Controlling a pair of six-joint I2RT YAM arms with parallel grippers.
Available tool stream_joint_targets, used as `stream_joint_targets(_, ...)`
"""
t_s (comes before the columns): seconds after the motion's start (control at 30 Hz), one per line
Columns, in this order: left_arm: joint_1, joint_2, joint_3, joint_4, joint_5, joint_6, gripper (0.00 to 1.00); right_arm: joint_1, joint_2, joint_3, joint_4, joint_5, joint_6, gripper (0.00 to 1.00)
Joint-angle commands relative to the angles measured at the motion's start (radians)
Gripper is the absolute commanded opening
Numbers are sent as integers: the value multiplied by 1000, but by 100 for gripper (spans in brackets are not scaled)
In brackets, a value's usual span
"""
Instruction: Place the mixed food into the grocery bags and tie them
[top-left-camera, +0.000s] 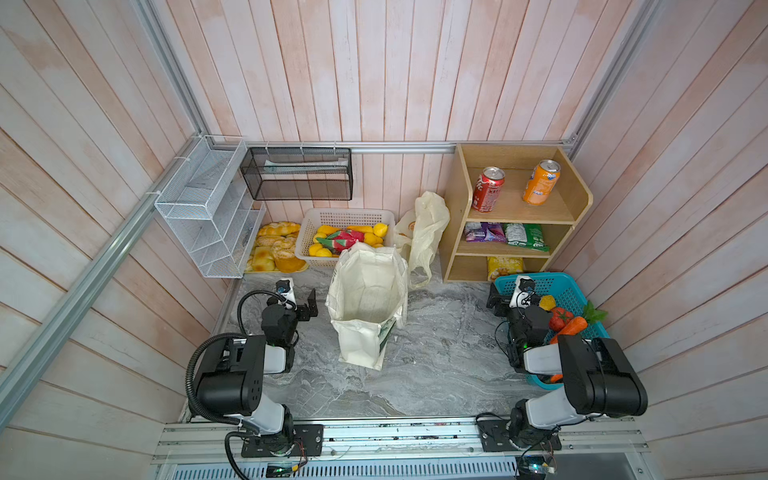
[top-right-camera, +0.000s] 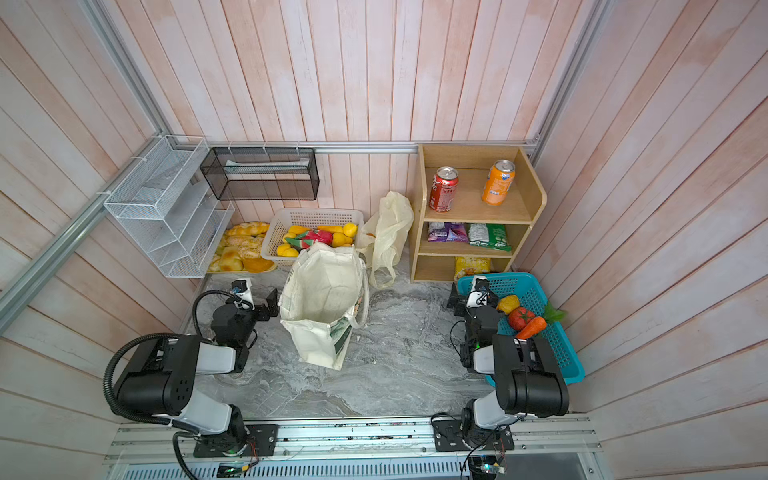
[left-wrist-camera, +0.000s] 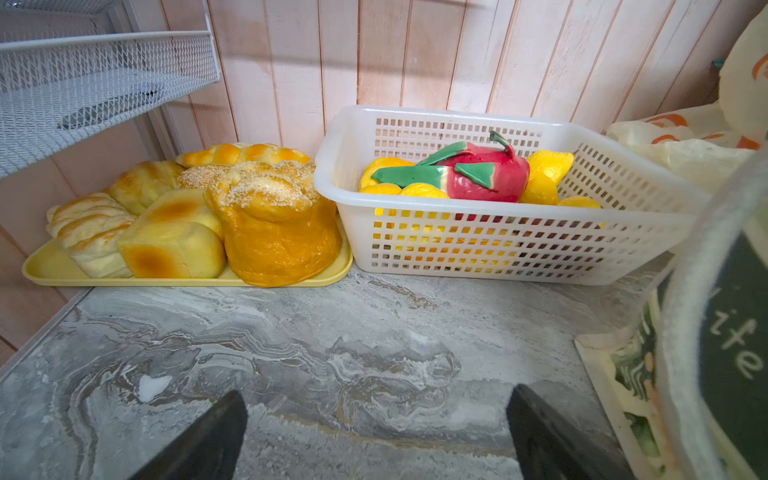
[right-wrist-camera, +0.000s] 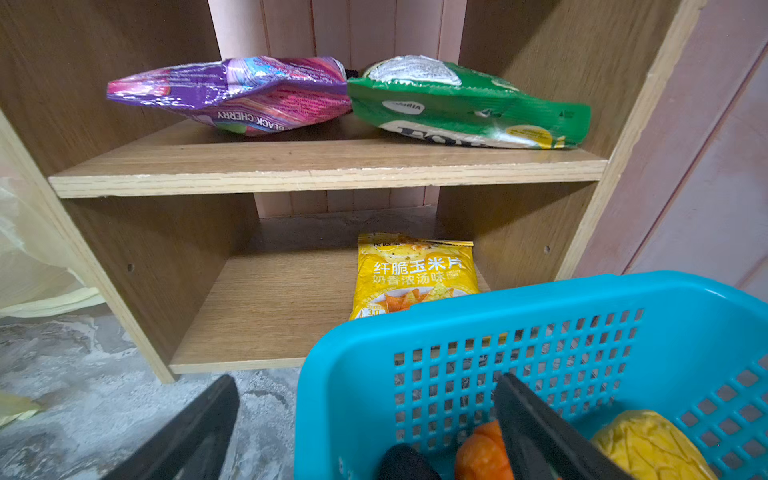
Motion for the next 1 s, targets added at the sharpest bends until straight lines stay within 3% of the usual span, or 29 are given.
stream_joint_targets(0.0, -5, -10, 7, 17, -16, 10, 100, 1, 5, 3, -61, -26, -3, 98)
stream_joint_targets(0.97, -8, -12, 4, 21, -19, 10, 100, 1, 4, 5, -66, -22, 4, 98)
